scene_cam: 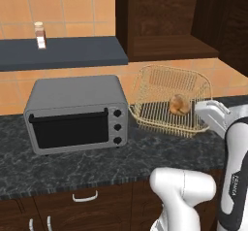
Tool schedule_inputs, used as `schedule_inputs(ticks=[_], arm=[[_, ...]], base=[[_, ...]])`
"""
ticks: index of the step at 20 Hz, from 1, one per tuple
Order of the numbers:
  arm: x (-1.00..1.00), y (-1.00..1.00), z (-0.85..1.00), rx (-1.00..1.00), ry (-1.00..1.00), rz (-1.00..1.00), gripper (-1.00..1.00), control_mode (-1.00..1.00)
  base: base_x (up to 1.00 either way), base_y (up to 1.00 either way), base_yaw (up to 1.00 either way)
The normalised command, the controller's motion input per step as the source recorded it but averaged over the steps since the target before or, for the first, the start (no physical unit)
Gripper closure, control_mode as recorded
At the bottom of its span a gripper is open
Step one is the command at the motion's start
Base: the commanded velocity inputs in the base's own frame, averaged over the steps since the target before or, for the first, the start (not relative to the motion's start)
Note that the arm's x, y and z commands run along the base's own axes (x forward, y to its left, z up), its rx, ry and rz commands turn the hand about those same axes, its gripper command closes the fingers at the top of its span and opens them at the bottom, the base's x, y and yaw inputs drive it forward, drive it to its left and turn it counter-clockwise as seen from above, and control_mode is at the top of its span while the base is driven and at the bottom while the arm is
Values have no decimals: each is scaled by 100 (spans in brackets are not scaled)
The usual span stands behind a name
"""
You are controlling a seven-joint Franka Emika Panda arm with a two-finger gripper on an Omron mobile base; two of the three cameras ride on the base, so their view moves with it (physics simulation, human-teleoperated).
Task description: Open the cabinet, pick up the bread from the cabinet and place it in the basket. Then move the basket to the dining counter.
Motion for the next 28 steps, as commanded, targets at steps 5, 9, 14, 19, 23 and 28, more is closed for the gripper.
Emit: schedule_inputs(ticks=[5,9,14,19,23,28], arm=[[-22,4,36,1,-5,-9,100,-100],[-31,0,48,0,-4,-8,100,-100],[-18,-6,37,0,-1,-1,100,-100],[-40,1,15,2,-4,0,100,100],[0,0,0,0,0,0,100,100],[0,0,0,0,0,0,100,100]], base=[[0,0,0],[0,0,0],[0,0,0],[-30,11,1],[-46,88,10],[-35,100,44]])
